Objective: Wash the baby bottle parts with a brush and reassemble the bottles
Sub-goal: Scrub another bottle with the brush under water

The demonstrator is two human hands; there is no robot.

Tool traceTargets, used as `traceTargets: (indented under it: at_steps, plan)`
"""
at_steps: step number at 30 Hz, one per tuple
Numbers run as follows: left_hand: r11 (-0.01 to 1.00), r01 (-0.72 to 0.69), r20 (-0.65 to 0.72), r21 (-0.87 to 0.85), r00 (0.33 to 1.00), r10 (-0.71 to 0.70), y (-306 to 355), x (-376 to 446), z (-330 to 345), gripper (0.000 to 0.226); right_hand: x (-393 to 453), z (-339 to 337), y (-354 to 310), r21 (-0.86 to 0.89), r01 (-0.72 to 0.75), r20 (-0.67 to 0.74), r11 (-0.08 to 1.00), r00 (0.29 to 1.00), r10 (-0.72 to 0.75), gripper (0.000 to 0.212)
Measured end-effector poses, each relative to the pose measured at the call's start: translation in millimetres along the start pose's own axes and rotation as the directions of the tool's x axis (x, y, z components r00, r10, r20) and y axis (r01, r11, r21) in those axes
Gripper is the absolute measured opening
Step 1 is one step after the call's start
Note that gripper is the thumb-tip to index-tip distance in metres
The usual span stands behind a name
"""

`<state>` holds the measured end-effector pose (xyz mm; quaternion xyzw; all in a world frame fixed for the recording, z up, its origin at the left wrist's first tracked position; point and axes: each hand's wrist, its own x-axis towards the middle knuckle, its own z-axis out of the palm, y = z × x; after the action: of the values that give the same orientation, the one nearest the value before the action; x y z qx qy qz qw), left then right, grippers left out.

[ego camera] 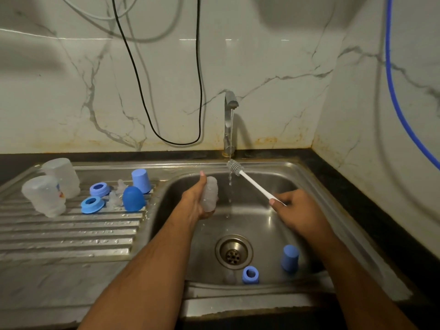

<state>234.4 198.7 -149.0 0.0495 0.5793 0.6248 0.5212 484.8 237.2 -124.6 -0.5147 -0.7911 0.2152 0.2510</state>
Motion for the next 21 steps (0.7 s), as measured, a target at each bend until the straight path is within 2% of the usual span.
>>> traceTargets:
  at_steps: [3, 7, 9, 11, 13, 15, 17, 19, 21]
  plan:
    - [0.989, 0.108, 0.034, -0.101, 0.994, -0.105, 0.4, 5.1, -7.7, 0.063, 0.5, -2.9, 0.9, -0.036, -0.012, 0.025, 0.999, 1.000, 0.013, 0.027]
    - [0.992, 0.100, 0.102, -0.072, 0.990, -0.093, 7.8, -3.7, -11.5, 0.067, 2.0, -3.6, 1.9, -0.060, -0.029, 0.117, 0.998, 0.992, 0.036, 0.028]
    - [0.994, 0.089, 0.064, -0.065, 0.994, -0.085, 9.9, -3.5, -13.2, 0.071, 3.1, -2.9, 2.4, -0.057, -0.030, 0.133, 0.998, 0.990, 0.038, 0.028]
    - [0.994, 0.057, 0.038, -0.094, 0.998, -0.053, 11.6, -0.4, -14.3, 0.075, 3.3, -2.9, 2.2, -0.019, -0.020, 0.151, 1.000, 0.988, 0.023, 0.027]
    - [0.994, -0.008, 0.000, -0.107, 1.000, 0.008, 13.7, 2.9, -13.5, 0.064, 2.1, -4.2, 0.1, 0.022, -0.017, 0.175, 1.000, 0.985, 0.012, 0.024]
    - [0.977, -0.059, 0.005, -0.206, 0.998, 0.061, 13.4, 3.1, -12.8, 0.053, 2.8, -6.3, -1.8, 0.088, -0.046, 0.195, 0.995, 0.980, 0.028, 0.021]
    - [0.927, -0.092, 0.013, -0.363, 0.995, 0.103, 13.0, 7.6, -14.5, 0.054, 3.9, -8.9, -2.8, 0.137, -0.084, 0.239, 0.987, 0.970, 0.049, 0.018]
    - [0.890, -0.104, 0.036, -0.444, 0.990, 0.134, 11.6, 11.5, -16.4, 0.058, 3.8, -7.9, -2.1, 0.107, -0.084, 0.303, 0.991, 0.952, 0.048, 0.015]
    - [0.898, -0.108, 0.034, -0.427, 0.990, 0.135, 10.7, 12.0, -15.5, 0.058, 1.6, -3.4, -3.3, 0.071, -0.049, 0.340, 0.996, 0.940, 0.022, 0.015]
